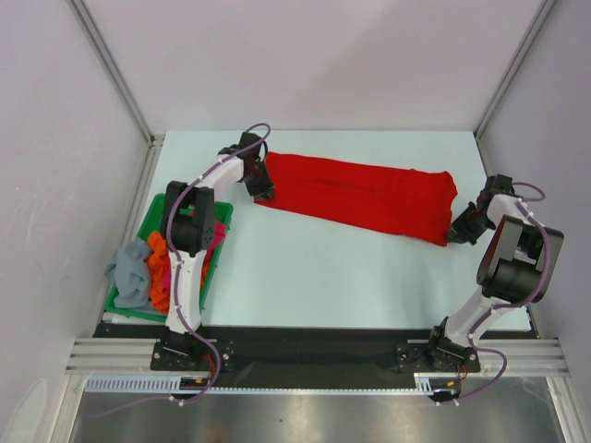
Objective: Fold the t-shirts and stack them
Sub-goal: Fold the tshirt
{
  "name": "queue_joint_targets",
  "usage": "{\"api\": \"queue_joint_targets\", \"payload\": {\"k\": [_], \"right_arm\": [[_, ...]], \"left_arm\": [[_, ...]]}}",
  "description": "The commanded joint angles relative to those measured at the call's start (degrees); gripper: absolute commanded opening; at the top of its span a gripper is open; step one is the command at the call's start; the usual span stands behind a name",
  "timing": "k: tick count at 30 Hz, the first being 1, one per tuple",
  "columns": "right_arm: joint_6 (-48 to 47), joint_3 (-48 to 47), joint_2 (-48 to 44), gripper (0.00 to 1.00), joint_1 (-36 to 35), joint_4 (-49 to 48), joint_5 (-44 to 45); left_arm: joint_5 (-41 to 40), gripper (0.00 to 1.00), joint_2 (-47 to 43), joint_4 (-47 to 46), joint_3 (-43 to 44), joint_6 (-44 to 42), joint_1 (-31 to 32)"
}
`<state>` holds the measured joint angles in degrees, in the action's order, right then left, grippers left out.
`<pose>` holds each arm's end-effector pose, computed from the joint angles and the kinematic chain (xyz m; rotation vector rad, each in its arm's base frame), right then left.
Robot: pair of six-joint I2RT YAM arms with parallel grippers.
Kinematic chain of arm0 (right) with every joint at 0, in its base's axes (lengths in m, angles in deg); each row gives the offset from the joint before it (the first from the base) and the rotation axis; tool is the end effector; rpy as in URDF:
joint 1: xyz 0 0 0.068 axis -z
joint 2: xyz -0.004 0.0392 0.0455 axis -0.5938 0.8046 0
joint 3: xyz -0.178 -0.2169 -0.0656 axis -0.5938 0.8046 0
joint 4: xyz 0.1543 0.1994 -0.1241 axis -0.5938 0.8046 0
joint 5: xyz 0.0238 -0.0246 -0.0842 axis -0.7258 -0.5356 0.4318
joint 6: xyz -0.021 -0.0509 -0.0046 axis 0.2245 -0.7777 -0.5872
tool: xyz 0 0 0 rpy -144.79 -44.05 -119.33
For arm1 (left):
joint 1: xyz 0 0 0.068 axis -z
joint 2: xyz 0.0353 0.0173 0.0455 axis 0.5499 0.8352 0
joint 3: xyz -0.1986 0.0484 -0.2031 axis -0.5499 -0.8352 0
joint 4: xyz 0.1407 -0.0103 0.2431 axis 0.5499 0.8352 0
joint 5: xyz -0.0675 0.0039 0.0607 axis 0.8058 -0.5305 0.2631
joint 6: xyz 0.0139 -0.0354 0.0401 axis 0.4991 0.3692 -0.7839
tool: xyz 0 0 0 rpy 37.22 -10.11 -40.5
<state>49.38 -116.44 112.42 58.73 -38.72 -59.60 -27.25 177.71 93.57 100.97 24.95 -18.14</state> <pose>0.3231 -0.1253 0.1772 1.0420 2.6335 0.2538 0.4963 -0.1408 0.1592 -0.3984 2.7435 -0.4388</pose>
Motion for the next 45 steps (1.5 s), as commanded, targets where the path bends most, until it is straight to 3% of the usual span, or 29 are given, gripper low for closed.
{"api": "queue_joint_targets", "payload": {"k": [1,5,7,8,10,15,18,23,36,41,45], "right_arm": [[-2.9,-5.1,1.3,0.0,-0.4,0.5,3.5],[-3.8,-8.4,1.4,0.0,-1.2,4.0,5.7],[-2.9,-7.3,0.5,0.27,-1.8,5.3,7.4],[-2.7,-6.6,-0.4,0.34,-2.0,5.3,7.7],[-2.9,-4.9,-1.2,0.4,-2.1,5.4,7.1],[-4.3,-2.3,-4.2,0.34,-3.1,5.1,6.1],[-4.9,-1.5,-4.6,0.22,-3.4,5.9,6.5],[-7.6,1.2,-9.1,0.31,-3.4,4.4,7.5],[-10.0,-2.6,1.3,0.43,-5.1,1.9,3.8],[-10.7,-4.3,3.8,0.42,-5.0,1.2,5.4],[-11.2,-5.2,4.0,0.35,-4.7,1.3,7.4]], "left_arm": [[-2.1,0.26,2.2,1.7,2.4,0.3,-1.3],[-1.8,0.25,2.4,1.5,2.7,0.3,-1.5],[-1.8,0.26,2.3,1.2,2.6,0.3,-1.5],[-1.6,0.25,2.3,1.3,2.5,0.4,-1.5],[-1.4,0.25,2.6,1.1,2.3,0.5,-1.6],[-1.2,0.25,1.9,0.6,1.4,0.4,-1.5],[-1.4,0.25,2.0,0.6,1.2,0.4,-1.5],[-1.2,0.25,2.0,0.7,1.5,0.0,-1.5],[-1.0,0.25,2.6,1.4,2.4,-0.1,-1.6],[-2.0,0.25,3.1,2.1,2.7,-0.1,-1.8],[-3.0,0.25,4.2,4.0,3.9,0.6,-2.0]]}}
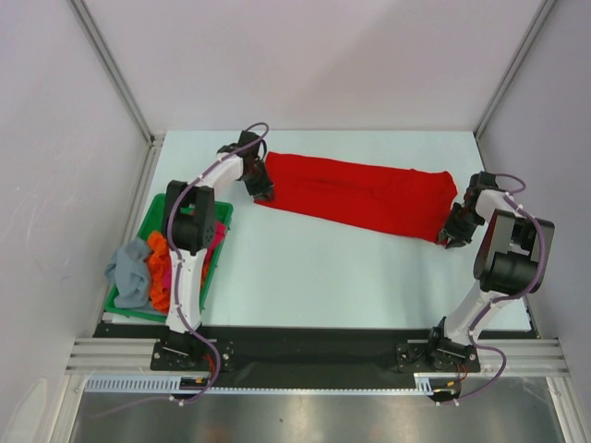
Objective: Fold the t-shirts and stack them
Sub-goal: Fold the tshirt
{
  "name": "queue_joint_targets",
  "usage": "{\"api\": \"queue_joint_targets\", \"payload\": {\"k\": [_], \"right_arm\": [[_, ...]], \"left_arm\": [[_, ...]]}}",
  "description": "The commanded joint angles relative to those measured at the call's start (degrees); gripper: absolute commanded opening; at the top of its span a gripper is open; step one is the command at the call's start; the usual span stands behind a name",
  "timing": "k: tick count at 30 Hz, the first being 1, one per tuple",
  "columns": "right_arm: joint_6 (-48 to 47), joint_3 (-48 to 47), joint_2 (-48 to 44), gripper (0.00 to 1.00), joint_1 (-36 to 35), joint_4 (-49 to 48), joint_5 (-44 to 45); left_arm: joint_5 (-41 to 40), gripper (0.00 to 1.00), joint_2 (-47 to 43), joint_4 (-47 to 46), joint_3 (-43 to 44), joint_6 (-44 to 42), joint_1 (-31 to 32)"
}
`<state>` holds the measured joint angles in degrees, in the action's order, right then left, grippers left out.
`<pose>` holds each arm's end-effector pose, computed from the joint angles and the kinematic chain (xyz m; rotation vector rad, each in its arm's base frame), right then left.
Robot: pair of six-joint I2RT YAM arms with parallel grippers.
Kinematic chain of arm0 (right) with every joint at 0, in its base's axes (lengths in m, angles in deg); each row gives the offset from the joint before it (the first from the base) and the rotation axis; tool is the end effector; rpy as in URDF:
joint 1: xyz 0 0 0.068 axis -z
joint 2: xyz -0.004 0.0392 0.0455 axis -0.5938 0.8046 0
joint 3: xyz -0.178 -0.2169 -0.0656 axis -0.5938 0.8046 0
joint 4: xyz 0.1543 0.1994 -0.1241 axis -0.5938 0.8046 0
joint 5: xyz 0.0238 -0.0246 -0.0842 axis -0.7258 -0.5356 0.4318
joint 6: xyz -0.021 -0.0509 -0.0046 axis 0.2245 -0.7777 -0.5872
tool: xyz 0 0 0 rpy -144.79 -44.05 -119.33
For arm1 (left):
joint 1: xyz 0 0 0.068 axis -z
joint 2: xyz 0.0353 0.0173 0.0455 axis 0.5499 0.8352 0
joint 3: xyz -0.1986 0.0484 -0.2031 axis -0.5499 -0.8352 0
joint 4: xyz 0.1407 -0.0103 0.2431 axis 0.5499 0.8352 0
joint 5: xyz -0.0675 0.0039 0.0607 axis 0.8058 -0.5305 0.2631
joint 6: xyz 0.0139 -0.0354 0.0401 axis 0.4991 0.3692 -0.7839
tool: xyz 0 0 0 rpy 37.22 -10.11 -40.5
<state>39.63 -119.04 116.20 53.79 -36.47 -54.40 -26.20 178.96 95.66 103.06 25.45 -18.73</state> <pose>0.3408 -0.1031 0.1664 0.7357 2.8016 0.1127 0.5007 -0.1371 0.1581 -0.4253 2.7652 -0.4527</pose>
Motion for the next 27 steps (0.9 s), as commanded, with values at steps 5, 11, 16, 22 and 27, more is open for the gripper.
{"api": "queue_joint_targets", "payload": {"k": [5,11,16,22,27], "right_arm": [[-1.2,-2.9,0.6,0.12,0.4,-0.2,2.6],[-1.8,-1.2,-0.9,0.0,0.6,2.4,12.0],[-2.0,-0.5,-1.0,0.0,-0.8,3.3,20.7],[-0.9,-2.3,0.1,0.06,-2.2,6.1,23.0],[5.5,-7.3,-2.5,0.42,-2.2,15.7,23.6]], "left_arm": [[-4.8,0.25,4.8,4.2,4.6,0.1,-1.4],[-5.3,0.25,6.0,5.5,5.9,-0.4,-1.7],[-5.7,0.24,7.0,6.5,7.3,-0.8,-1.8],[-5.0,0.24,6.6,6.2,6.8,-1.4,-1.9],[-4.5,0.28,-1.3,-0.1,-0.7,-3.2,-1.5]]}}
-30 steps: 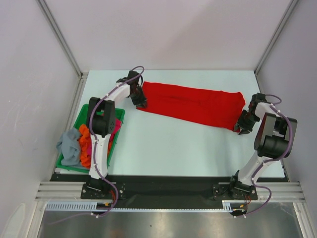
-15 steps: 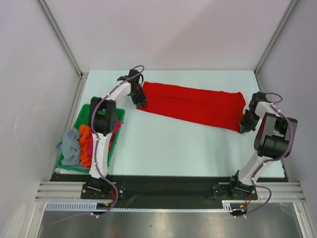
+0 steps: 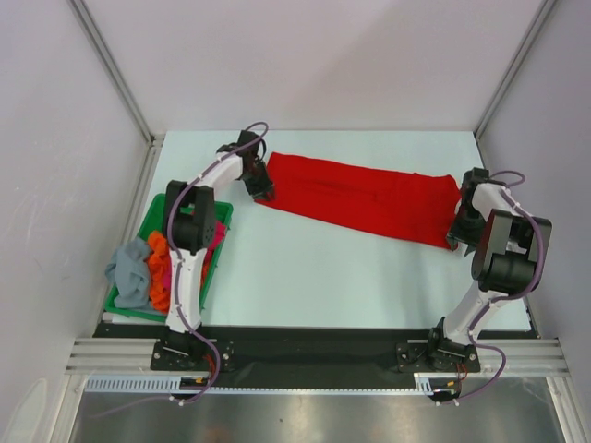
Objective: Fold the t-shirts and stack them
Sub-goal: Fold the tshirt
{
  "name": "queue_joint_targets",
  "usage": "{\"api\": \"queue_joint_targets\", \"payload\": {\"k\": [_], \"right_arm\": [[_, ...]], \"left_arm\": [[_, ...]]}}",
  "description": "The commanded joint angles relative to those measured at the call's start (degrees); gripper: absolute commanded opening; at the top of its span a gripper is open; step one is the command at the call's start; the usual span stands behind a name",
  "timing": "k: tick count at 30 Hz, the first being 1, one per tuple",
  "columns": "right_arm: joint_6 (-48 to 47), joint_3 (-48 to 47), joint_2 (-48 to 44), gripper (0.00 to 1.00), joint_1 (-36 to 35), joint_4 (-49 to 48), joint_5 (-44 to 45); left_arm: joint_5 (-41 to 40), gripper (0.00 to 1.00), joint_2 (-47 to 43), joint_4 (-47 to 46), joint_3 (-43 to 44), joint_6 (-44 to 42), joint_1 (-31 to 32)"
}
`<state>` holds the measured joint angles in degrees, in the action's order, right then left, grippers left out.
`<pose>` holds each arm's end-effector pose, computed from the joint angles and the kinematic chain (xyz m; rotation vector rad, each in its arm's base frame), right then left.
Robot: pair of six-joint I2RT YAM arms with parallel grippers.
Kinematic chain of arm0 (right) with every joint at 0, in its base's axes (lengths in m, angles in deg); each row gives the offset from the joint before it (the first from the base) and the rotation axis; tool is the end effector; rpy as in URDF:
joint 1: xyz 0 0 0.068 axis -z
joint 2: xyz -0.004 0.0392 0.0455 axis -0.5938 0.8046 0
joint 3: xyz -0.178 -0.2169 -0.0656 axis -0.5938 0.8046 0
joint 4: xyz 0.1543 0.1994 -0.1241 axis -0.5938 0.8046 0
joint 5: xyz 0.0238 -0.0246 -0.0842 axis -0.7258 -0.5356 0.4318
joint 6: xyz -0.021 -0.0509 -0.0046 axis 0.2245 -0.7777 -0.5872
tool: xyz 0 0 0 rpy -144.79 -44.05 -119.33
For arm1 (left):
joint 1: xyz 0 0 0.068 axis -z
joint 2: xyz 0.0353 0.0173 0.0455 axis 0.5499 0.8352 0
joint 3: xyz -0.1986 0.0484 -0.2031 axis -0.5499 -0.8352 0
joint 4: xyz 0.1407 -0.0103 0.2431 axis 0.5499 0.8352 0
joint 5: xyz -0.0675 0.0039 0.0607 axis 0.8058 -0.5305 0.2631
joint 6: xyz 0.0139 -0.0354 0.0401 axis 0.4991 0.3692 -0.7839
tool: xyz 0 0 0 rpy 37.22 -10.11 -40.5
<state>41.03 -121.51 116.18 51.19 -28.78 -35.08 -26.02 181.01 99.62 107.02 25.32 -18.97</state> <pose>0.3366 -0.0983 0.1763 0.7668 2.8713 -0.3740 0.5065 -0.1365 0.1586 -0.4368 2.7991 -0.4395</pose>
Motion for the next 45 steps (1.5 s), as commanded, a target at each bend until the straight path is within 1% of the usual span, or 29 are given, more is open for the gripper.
{"api": "queue_joint_targets", "payload": {"k": [1,2,3,4,5,7,8,10,12,14,15,17,18,19,22,26,29,30,32,34,38,40,42,45], "right_arm": [[5.1,-7.2,-3.4,0.45,0.4,9.1,3.4],[5.8,-8.3,-5.1,0.48,0.4,10.0,2.3],[6.2,-9.4,-5.7,0.54,0.2,11.5,0.0],[7.8,-10.7,-6.0,0.56,0.2,12.3,-1.2],[8.1,-12.6,-6.3,0.56,-0.7,13.0,-2.8],[9.2,-14.2,-6.1,0.56,-2.7,14.1,-5.3],[9.5,-15.3,-5.8,0.56,-4.8,14.1,-6.2],[10.8,-16.2,-5.1,0.56,-6.5,14.5,-6.3],[11.9,-16.8,-3.7,0.56,-8.4,12.8,-7.5],[14.1,-17.8,-1.9,0.56,-9.6,12.1,-8.1],[15.0,-19.1,0.0,0.55,-10.5,11.3,-8.6],[17.0,-20.4,1.8,0.54,-11.9,10.5,-8.2],[19.8,-21.4,2.7,0.53,-12.4,10.2,-8.2],[21.3,-21.6,4.1,0.52,-13.3,9.8,-8.4],[27.5,-21.1,6.1,0.51,-14.6,7.9,-9.1],[32.2,-21.4,8.2,0.49,-18.0,6.7,-6.4],[33.7,-21.6,9.6,0.49,-18.9,5.4,-3.9],[34.2,-21.5,9.9,0.49,-18.9,5.1,-3.8],[35.3,-20.8,9.9,0.49,-19.1,4.6,-3.0],[35.3,-20.3,9.8,0.48,-19.7,4.0,-2.8],[35.6,-18.8,9.9,0.49,-20.8,3.9,-1.4],[35.7,-17.9,10.0,0.49,-21.0,3.6,-1.7],[35.2,-17.9,10.5,0.48,-20.9,3.4,-1.3],[34.3,-18.2,11.5,0.49,-21.0,3.2,-1.1]], "left_arm": [[-4.4,0.34,-6.6,-5.9,-7.4,-3.2,-1.0],[-4.0,0.36,-8.2,-6.3,-8.5,-3.0,-0.9],[-4.0,0.37,-9.7,-6.5,-9.4,-2.9,-0.8],[-3.7,0.41,-11.0,-6.9,-11.6,-2.6,-0.6],[-2.7,0.42,-13.9,-8.3,-12.6,-2.6,-0.3],[-2.2,0.44,-15.7,-8.3,-13.5,-2.5,0.0],[-2.1,0.45,-16.6,-7.5,-13.1,-2.9,0.5],[-2.4,0.45,-16.8,-6.2,-10.6,-3.8,0.8],[-1.7,0.46,-17.0,-6.1,-9.1,-5.4,1.2],[-0.7,0.46,-17.2,-8.8,-8.1,-8.6,1.5],[1.6,0.47,-17.0,-12.5,-7.8,-9.5,1.5],[4.5,0.46,-15.0,-16.2,-4.4,-11.6,1.5],[6.8,0.46,-11.6,-18.2,-2.4,-12.1,1.6],[7.9,0.46,-9.8,-19.0,2.2,-12.7,1.6],[8.1,0.44,-2.6,-21.2,11.1,-13.4,2.0],[8.7,0.43,3.5,-28.6,15.0,-10.5,2.0],[8.8,0.42,7.8,-30.7,18.5,-9.1,2.0],[9.2,0.4,9.0,-31.2,19.3,-8.8,2.0],[9.9,0.33,11.4,-31.9,20.7,-8.0,2.0],[9.5,0.31,12.6,-31.1,22.4,-7.6,2.1],[9.1,0.31,15.4,-28.3,24.0,-6.7,2.1],[7.2,0.3,15.7,-25.5,23.7,-6.2,2.2],[4.9,0.31,15.8,-22.5,23.8,-5.4,2.2],[0.1,0.32,16.4,-14.2,25.2,-5.3,2.3]]}}
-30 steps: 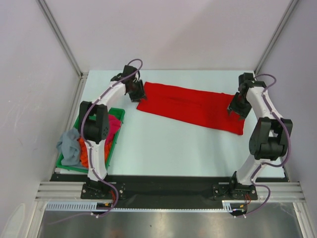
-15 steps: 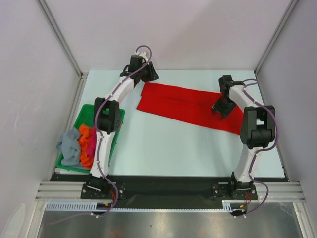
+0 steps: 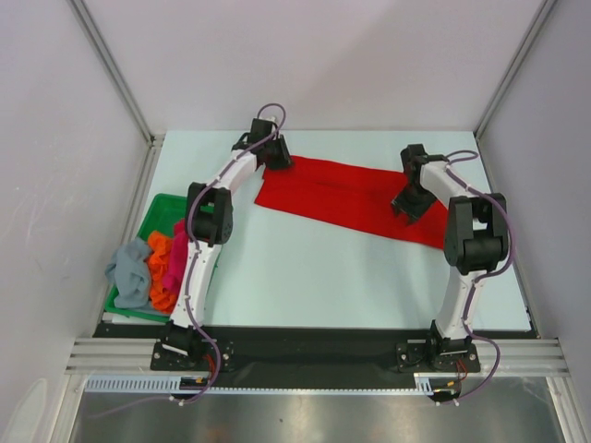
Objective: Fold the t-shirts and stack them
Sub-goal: Fold the tshirt
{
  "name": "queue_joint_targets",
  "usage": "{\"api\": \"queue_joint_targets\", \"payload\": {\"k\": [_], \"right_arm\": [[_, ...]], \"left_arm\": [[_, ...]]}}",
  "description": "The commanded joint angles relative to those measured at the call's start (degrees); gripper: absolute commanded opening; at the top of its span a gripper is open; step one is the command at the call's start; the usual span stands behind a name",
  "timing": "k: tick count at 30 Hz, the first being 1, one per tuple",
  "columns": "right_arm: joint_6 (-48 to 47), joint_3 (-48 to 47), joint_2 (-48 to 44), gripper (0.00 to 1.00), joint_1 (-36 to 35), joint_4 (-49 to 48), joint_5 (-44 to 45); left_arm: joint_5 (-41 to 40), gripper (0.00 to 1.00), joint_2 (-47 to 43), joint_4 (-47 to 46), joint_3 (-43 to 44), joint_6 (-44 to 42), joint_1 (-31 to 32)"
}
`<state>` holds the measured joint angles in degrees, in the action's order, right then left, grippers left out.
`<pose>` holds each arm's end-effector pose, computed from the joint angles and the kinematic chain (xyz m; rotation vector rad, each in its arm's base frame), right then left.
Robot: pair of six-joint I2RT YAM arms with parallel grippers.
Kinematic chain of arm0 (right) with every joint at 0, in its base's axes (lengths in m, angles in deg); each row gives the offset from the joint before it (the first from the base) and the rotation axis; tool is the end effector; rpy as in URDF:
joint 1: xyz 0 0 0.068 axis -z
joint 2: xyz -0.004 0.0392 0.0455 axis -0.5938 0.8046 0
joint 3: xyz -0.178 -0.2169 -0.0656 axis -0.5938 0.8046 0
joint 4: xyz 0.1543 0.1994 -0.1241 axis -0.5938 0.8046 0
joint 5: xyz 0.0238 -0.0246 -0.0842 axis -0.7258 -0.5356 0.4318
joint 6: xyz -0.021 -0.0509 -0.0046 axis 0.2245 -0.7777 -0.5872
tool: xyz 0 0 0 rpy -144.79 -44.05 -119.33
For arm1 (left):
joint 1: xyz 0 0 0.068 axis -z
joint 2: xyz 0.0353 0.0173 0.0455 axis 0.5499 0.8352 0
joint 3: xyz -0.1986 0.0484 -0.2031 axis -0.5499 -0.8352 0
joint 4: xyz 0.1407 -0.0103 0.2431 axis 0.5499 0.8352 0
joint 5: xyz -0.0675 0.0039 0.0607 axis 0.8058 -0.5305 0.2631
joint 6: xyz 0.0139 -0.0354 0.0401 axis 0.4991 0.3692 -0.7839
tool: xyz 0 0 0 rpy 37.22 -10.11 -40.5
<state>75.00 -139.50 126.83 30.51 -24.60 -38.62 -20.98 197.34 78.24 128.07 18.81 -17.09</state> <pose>0.4154 0.0360 0.1941 1.0584 2.6714 -0.1076 0.5894 -0.1820 0.1466 -0.0970 2.3751 -0.6747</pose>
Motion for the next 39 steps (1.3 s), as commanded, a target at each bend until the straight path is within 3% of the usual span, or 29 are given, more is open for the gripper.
{"api": "queue_joint_targets", "payload": {"k": [1,5,10,14,18,21,27,35,39], "right_arm": [[0.0,-0.3,1.4,0.5,-0.5,-0.9,2.5],[-2.0,0.4,1.7,0.56,-0.6,-0.6,1.8],[-5.0,2.5,-0.7,0.58,-0.4,-0.6,1.4],[-9.2,4.2,-3.1,0.58,0.4,0.0,2.1],[-12.6,4.8,-4.5,0.59,2.4,1.3,2.8],[-15.9,6.1,-5.6,0.59,3.7,-0.5,3.8],[-20.8,5.0,-1.5,0.59,7.2,-4.7,1.6],[-26.5,-4.8,8.3,0.59,6.1,-8.0,1.8],[-28.8,-15.1,15.0,0.59,4.1,-7.6,2.4]], "left_arm": [[-6.7,0.33,0.6,9.4,4.8,1.4,0.3],[-9.2,0.33,0.0,19.9,2.0,1.8,0.0],[-12.0,0.34,-7.2,19.6,-13.1,0.9,-0.4],[-13.6,0.34,-9.5,22.8,-16.4,-0.2,-0.5],[-13.6,0.34,-16.0,20.1,-25.7,-0.5,-0.5],[-13.3,0.34,-22.8,17.0,-39.2,0.0,0.0],[-12.9,0.34,-32.7,13.5,-56.0,0.2,3.7],[-9.9,0.34,-45.1,11.6,-71.0,5.2,13.9],[-8.6,0.34,-51.5,9.5,-78.2,10.1,18.8]]}}
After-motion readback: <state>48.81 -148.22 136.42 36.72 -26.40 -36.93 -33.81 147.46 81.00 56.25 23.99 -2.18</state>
